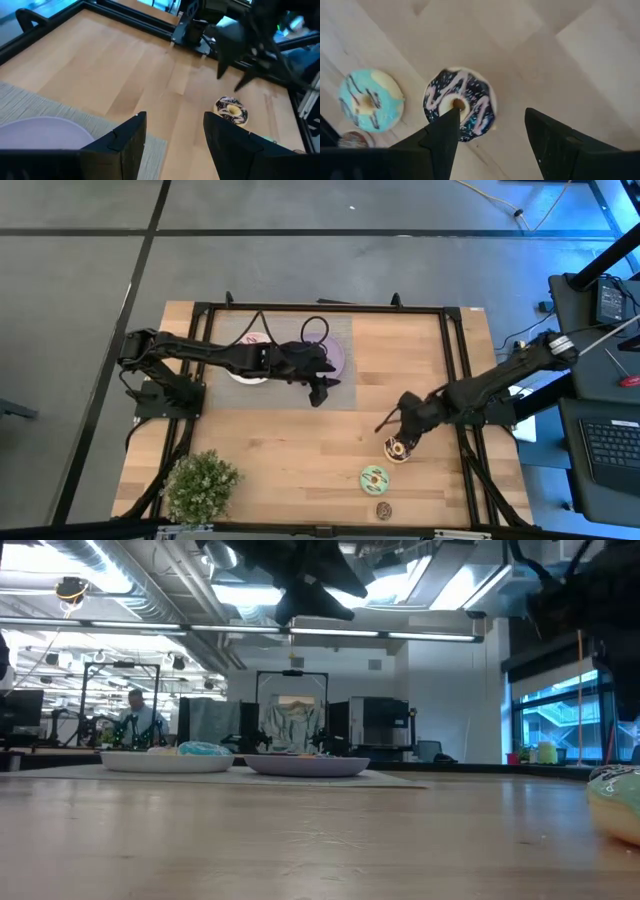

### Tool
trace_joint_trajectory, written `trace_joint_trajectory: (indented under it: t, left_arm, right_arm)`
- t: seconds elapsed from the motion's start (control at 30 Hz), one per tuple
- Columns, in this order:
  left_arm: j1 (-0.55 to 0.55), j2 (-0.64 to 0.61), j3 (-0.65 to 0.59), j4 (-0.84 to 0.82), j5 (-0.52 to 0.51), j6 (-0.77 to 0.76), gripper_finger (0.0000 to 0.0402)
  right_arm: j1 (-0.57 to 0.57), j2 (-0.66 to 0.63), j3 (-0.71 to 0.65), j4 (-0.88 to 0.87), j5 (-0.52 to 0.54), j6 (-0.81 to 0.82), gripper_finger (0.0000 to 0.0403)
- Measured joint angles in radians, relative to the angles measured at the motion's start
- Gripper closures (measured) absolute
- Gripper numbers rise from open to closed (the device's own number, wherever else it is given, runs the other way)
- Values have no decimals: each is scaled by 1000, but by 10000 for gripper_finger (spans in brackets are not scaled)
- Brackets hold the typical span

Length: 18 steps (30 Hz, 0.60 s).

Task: Pick & Place donuts
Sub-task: Put the large black donut on the white plate

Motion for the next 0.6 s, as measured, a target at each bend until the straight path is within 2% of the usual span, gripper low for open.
trace_joint_trajectory:
  t: [0.33,0.6]
  left_arm:
    - [-16,0,0,6,-37,-45,208]
    - [-46,0,0,-2,-39,-45,208]
  right_arm:
    - [53,238,-1,73,-39,13,177]
    - [59,284,-1,130,-60,-2,177]
